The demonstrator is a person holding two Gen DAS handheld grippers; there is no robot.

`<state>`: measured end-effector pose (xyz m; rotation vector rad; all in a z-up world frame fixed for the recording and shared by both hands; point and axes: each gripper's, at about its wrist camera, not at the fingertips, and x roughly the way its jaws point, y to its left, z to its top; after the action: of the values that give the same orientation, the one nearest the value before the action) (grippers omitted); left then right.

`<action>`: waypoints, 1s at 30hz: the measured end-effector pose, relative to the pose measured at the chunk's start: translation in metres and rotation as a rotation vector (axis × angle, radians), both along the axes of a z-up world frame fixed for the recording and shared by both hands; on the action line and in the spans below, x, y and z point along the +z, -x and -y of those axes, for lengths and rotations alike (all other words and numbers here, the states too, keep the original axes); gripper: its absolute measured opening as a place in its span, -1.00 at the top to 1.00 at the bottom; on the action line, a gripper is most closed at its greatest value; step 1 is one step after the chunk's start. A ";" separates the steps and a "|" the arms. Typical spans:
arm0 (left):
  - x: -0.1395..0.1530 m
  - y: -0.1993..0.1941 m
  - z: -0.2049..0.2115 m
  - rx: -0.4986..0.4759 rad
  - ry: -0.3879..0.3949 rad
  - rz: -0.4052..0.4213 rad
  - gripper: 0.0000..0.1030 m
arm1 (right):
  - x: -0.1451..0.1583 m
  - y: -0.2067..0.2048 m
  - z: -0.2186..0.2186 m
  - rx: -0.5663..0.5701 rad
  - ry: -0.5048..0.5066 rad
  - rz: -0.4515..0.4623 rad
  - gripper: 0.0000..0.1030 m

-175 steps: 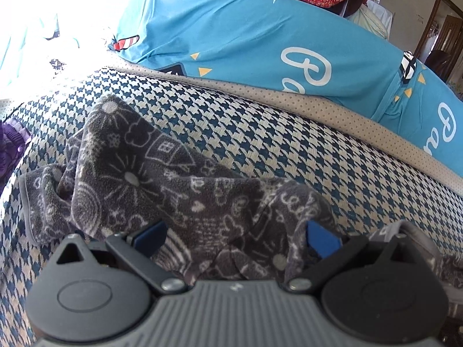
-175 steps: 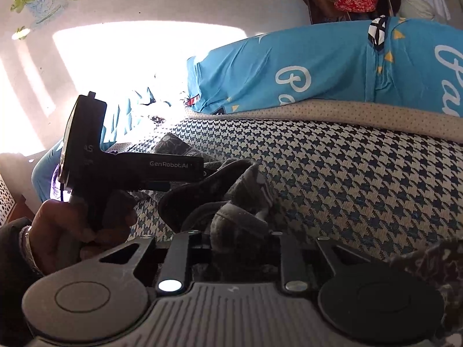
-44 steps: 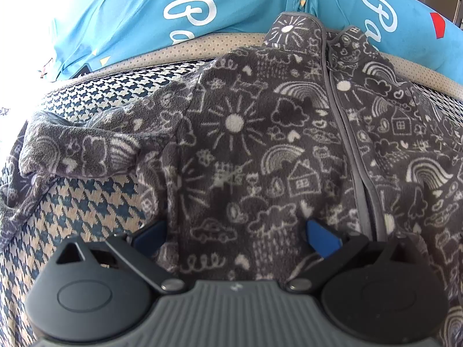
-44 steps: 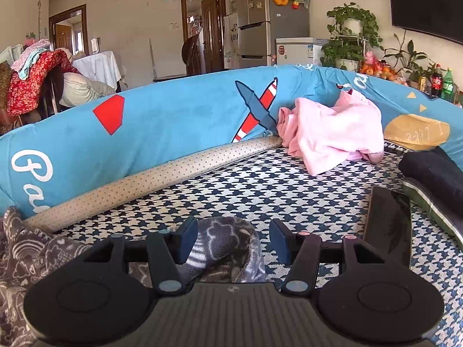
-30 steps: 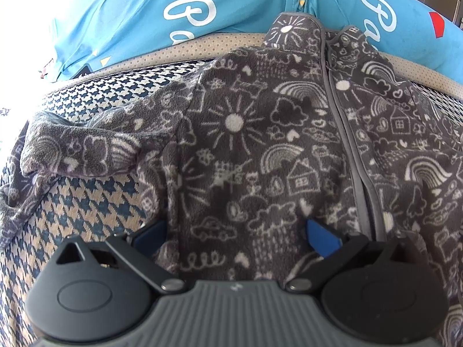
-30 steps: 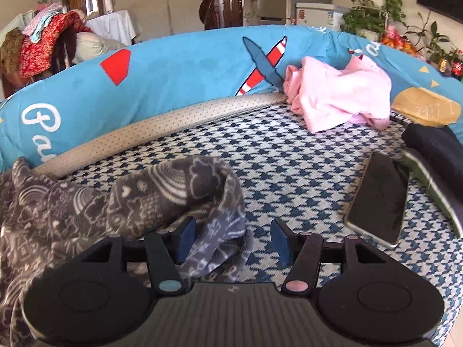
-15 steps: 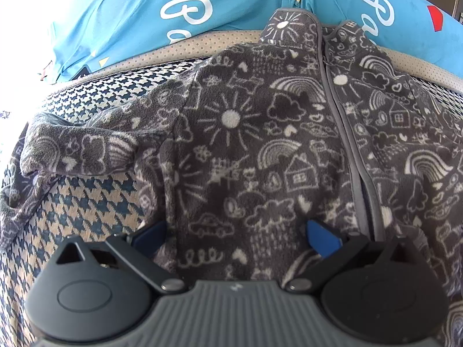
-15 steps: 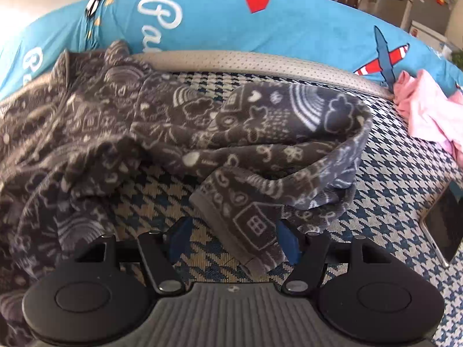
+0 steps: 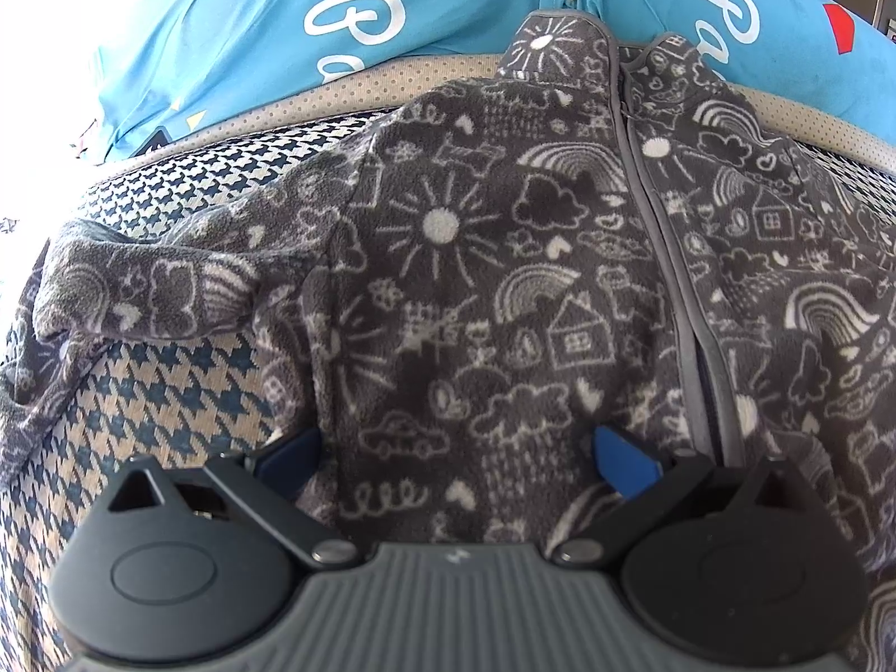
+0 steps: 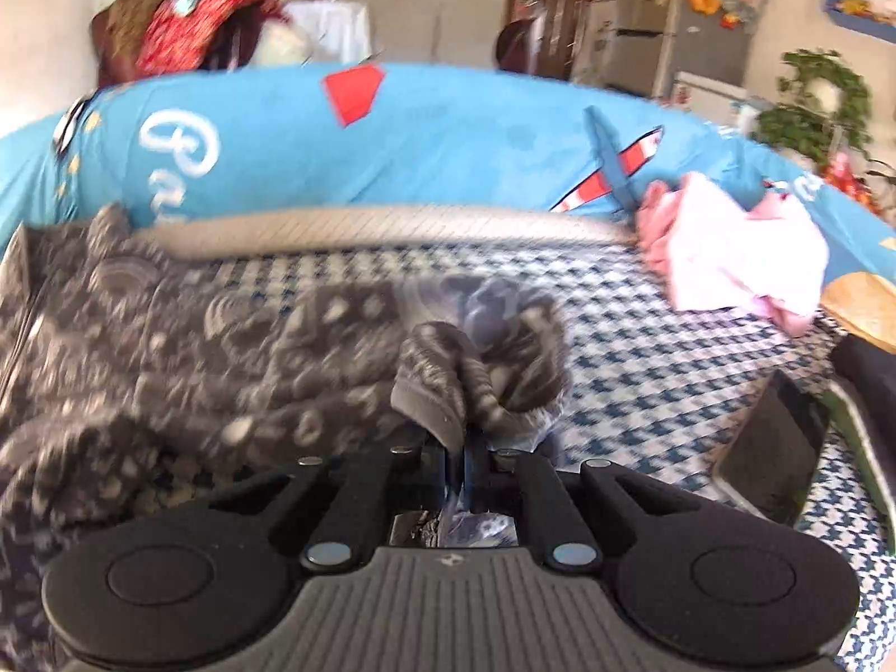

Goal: Fold clothes

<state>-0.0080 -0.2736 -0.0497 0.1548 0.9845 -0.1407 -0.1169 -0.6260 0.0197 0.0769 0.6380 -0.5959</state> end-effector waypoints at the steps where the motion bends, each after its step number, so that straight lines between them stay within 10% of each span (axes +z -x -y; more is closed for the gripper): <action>1: 0.000 0.000 0.000 -0.002 -0.003 0.002 -1.00 | 0.009 0.006 0.008 -0.064 0.017 0.059 0.89; 8: -0.001 0.000 0.001 -0.006 -0.007 0.006 -1.00 | 0.030 0.028 0.059 -0.408 0.121 0.159 0.49; 30: -0.002 0.001 0.000 -0.019 -0.014 0.014 -1.00 | 0.003 -0.042 0.000 0.141 -0.145 0.157 0.21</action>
<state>-0.0085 -0.2738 -0.0515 0.1776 0.9703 -0.1502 -0.0751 -0.6265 0.0222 0.2106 0.5289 -0.4029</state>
